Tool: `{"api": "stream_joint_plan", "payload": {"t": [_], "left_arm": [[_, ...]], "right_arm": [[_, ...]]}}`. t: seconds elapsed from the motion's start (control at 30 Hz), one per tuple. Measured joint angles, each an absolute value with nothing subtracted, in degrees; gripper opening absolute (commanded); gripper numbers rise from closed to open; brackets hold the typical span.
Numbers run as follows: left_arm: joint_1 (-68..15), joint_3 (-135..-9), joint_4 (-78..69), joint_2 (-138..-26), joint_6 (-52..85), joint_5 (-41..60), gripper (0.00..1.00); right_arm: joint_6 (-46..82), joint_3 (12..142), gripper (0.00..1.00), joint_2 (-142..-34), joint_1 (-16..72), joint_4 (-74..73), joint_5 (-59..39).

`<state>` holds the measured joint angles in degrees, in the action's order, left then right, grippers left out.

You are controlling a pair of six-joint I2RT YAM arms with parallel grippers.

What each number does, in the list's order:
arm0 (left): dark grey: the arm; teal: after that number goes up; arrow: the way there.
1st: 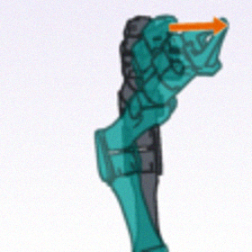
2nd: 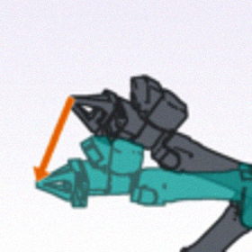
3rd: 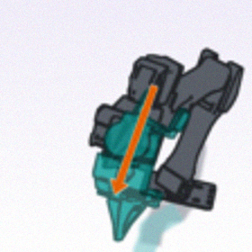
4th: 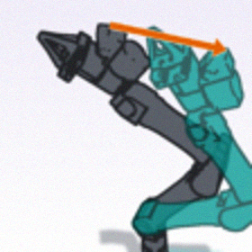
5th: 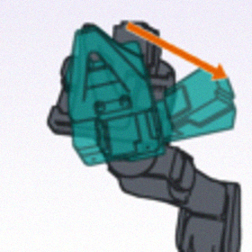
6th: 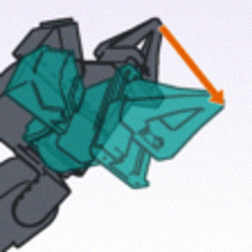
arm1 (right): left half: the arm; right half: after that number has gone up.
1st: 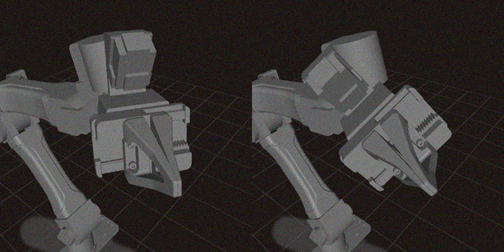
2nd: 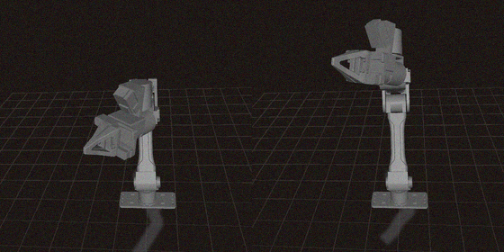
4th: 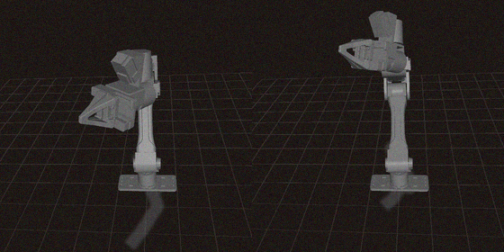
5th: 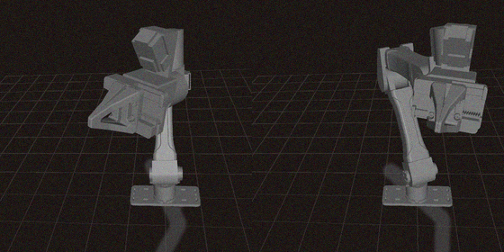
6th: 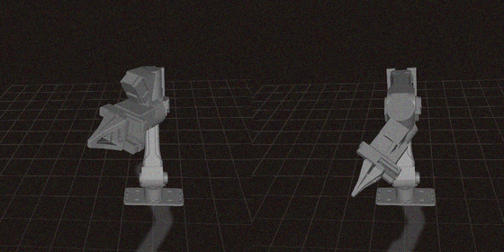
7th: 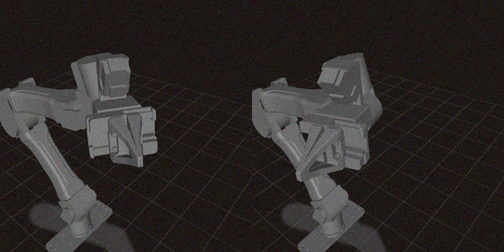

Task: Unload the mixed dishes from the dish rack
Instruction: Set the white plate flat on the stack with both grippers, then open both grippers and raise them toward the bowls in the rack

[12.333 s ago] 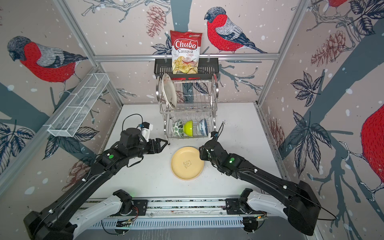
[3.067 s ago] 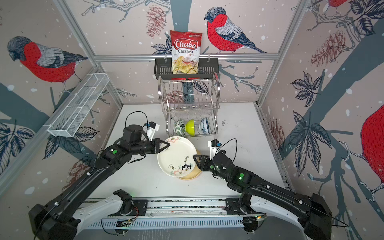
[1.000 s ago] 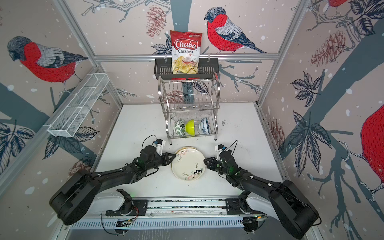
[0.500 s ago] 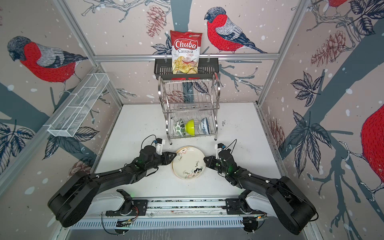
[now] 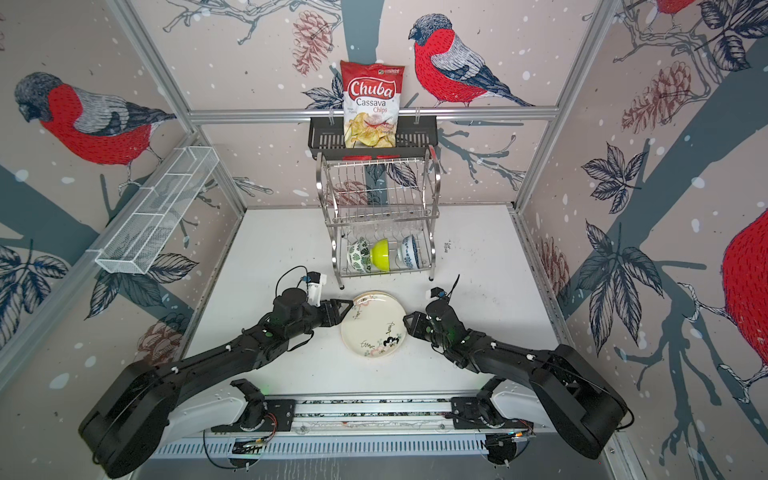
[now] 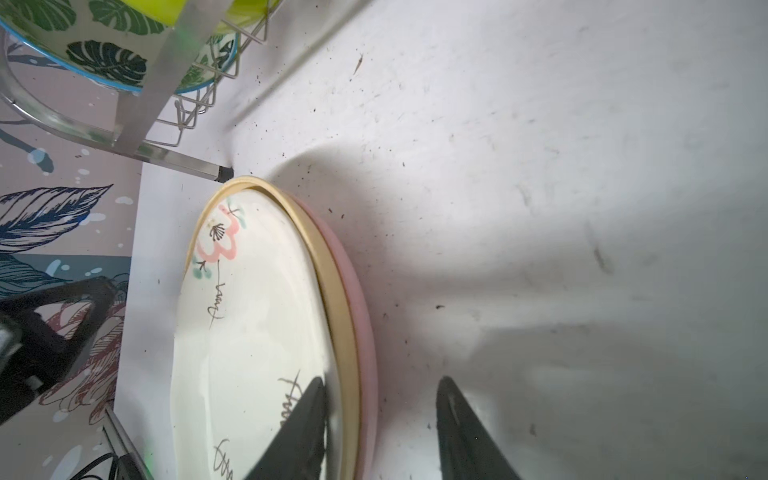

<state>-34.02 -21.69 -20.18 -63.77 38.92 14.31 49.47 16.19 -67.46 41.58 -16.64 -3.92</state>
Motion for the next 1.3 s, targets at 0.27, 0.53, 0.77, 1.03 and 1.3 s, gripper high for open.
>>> {"api": "stream_joint_plan", "payload": {"t": [0.27,0.53,0.77,1.03,1.3], "left_arm": [[-34.0,-31.1,-6.7,-57.1,35.9,8.4,0.71],[-34.0,-47.1,8.1,-56.2,32.5,-0.8,0.75],[-34.0,-53.8,13.8,-58.8,30.8,-4.6,0.76],[-34.0,-50.1,14.3,-59.6,30.0,-4.4,0.75],[-34.0,-45.0,12.8,-61.2,30.1,-5.8,0.76]], "right_arm": [[47.9,21.7,0.52,-58.5,41.7,-5.3,1.2],[43.4,34.6,0.53,-51.5,42.7,8.7,5.9],[40.1,43.0,0.54,-51.2,43.7,14.8,9.7],[35.4,43.0,0.39,-54.7,43.0,12.1,11.0],[29.2,41.9,0.37,-58.5,35.1,3.7,3.6]]}}
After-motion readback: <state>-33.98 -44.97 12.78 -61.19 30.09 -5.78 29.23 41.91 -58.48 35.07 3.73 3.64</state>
